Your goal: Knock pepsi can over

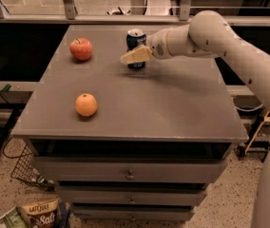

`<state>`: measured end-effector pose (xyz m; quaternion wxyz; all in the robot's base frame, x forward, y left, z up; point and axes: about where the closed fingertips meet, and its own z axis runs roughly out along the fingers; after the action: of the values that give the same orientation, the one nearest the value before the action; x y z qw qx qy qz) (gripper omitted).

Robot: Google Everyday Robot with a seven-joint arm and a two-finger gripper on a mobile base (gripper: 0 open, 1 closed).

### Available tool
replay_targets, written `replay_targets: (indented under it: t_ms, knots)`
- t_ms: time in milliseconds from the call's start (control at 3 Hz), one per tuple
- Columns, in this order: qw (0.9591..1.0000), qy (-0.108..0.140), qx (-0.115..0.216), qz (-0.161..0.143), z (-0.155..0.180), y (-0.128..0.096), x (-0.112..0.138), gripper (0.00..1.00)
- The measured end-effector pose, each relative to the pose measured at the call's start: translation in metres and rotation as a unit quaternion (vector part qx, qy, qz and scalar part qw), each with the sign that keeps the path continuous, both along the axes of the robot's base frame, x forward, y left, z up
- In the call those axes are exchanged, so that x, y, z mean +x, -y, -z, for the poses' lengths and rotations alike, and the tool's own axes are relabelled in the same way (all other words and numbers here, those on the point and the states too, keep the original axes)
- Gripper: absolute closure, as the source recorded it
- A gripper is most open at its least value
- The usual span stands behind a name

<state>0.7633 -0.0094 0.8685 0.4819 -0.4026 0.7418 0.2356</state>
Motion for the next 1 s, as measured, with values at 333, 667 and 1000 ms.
replay_targets:
  t_ms: [333,667,1000]
  knots:
    - [1.0000,0.003,0.003,-0.001,0.007,-0.004,0.012,0.39]
    - [1.0000,0.008,0.003,0.003,0.009,0.001,0.017,0.62]
    - [0.9996,0.024,-0.010,0.008,0.000,0.021,0.016,0.86]
